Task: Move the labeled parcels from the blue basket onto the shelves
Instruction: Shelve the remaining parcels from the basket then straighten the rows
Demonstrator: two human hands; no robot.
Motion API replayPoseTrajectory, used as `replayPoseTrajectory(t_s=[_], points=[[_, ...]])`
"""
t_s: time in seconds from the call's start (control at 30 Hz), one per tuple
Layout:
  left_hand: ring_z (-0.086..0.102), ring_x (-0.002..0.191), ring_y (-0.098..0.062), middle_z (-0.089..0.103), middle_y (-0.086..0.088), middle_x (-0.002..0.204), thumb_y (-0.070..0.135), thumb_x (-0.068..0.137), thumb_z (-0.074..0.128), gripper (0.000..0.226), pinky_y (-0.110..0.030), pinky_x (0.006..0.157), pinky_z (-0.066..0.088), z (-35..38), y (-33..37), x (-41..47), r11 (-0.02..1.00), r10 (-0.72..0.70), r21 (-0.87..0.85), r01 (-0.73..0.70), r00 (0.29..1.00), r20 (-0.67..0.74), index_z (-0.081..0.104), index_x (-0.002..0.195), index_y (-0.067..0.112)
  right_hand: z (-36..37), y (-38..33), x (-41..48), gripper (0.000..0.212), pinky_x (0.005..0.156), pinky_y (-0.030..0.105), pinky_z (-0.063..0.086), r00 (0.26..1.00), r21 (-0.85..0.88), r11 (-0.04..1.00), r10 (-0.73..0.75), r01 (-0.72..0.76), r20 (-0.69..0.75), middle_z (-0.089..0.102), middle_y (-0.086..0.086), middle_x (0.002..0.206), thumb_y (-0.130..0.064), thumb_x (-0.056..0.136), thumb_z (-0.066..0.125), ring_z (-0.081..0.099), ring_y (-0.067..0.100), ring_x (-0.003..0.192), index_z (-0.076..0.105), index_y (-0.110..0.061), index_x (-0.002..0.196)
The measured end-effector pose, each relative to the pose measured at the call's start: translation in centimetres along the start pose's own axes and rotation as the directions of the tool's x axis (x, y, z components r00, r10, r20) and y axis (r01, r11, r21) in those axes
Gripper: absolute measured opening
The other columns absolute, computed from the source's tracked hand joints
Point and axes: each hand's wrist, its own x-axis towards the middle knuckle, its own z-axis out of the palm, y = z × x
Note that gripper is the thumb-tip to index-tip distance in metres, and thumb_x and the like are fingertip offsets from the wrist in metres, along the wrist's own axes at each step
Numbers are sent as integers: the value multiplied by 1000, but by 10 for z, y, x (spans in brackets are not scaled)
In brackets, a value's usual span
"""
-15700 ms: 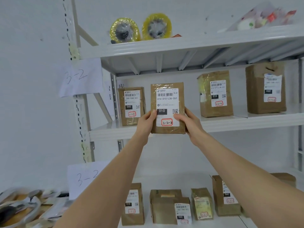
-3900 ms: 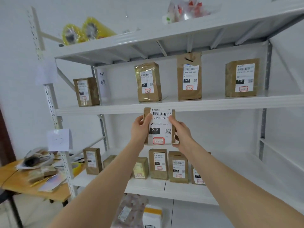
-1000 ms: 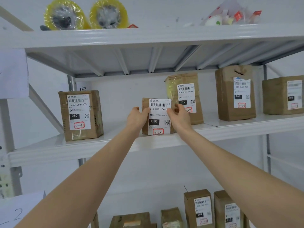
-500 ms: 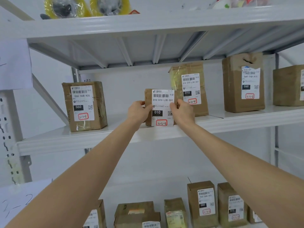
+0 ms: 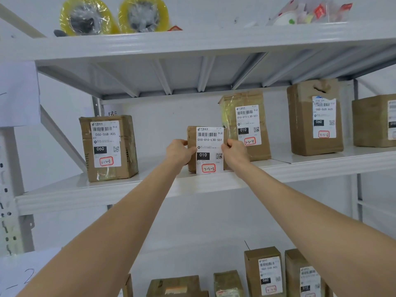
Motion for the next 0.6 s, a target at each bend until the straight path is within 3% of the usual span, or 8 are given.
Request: replayPoseTrajectory(t_s=[0.13, 0.3, 0.47, 0.6], points=[[59, 111, -28, 59, -12, 126, 17, 89, 62, 46, -41, 91, 53, 2, -2, 7, 1000, -10, -5, 10, 1000, 1, 50, 133, 9, 6, 4, 9, 29, 66, 25, 35, 1000, 35, 999, 18, -19, 16, 59, 6, 89, -12, 99, 42, 51, 22, 81, 50, -15, 71], [60, 112, -27, 63, -12, 123, 15, 82, 70, 55, -42, 97, 49, 5, -10, 16, 1000, -4, -1, 4, 999, 48, 50, 133, 9, 12, 8, 19, 34, 67, 25, 35, 999, 60, 998, 32, -33, 22, 58, 6, 91, -10, 99, 41, 50, 22, 82, 47, -21, 66], [62, 109, -27, 67, -13, 114, 5, 78, 72, 65, -41, 98, 48, 7, -16, 23, 1000, 7, 7, -8, 997, 72, 46, 137, 10, 18, 11, 28, 22, 72, 25, 37, 998, 65, 997, 49, -52, 50, 63, 13, 109, -7, 98, 40, 51, 22, 88, 62, -6, 100], [62, 108, -27, 67, -14, 113, 1, 79, 69, 64, -41, 95, 50, 10, -19, 28, 1000, 9, 16, -10, 998, 58, 45, 138, 10, 22, 13, 35, 22, 73, 26, 38, 996, 7, 998, 69, -70, 56, 63, 16, 114, -8, 98, 40, 54, 26, 95, 59, -11, 87]])
